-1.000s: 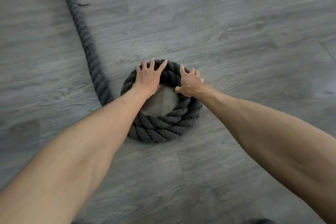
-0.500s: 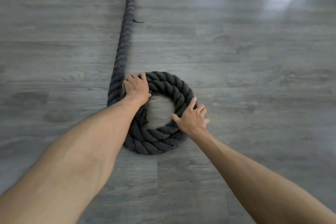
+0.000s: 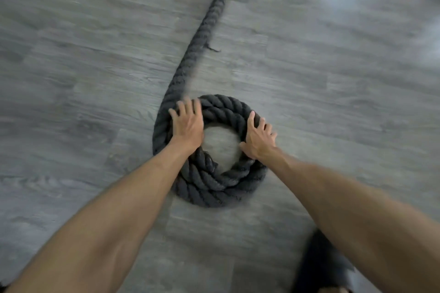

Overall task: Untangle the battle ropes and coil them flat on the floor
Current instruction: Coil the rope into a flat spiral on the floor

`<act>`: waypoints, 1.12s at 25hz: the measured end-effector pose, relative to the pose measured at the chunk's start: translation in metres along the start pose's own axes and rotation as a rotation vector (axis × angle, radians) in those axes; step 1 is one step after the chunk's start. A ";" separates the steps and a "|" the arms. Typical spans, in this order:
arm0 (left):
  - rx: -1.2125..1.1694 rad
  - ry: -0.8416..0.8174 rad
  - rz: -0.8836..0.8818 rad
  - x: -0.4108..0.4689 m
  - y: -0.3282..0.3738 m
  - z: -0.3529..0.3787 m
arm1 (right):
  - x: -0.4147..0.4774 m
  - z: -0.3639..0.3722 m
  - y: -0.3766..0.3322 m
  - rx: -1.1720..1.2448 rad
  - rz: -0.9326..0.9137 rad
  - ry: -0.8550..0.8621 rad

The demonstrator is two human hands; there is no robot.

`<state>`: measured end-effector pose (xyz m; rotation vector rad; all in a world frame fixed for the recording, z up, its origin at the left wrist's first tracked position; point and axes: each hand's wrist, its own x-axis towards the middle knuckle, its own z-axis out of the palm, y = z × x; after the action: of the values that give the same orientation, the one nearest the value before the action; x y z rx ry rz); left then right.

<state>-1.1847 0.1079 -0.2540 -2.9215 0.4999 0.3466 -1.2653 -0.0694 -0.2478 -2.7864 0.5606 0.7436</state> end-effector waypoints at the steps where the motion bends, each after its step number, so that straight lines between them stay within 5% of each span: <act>1: -0.032 -0.017 0.055 0.014 0.007 0.000 | 0.020 -0.011 0.009 -0.038 -0.060 -0.006; 8: -0.194 -0.053 -0.158 0.105 0.056 -0.037 | 0.142 -0.094 0.058 -0.148 -0.362 0.051; 10: -0.269 -0.077 -0.263 0.117 0.072 -0.046 | 0.143 -0.090 0.071 0.009 -0.145 0.164; 13: -0.402 -0.172 -0.401 0.136 0.083 -0.064 | 0.117 -0.077 0.089 0.215 0.249 0.091; 17: -0.353 -0.335 -0.516 0.167 0.108 -0.086 | 0.158 -0.107 0.102 0.182 0.222 0.076; 20: 0.071 -0.224 -0.182 0.211 0.127 -0.096 | 0.215 -0.138 0.112 0.074 0.095 0.095; 28: 0.027 -0.068 0.219 0.356 0.120 -0.121 | 0.324 -0.202 0.106 0.036 -0.056 0.040</act>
<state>-0.8752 -0.1373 -0.2414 -2.8234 0.8100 0.4611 -0.9611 -0.3232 -0.2522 -2.7771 0.4950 0.6613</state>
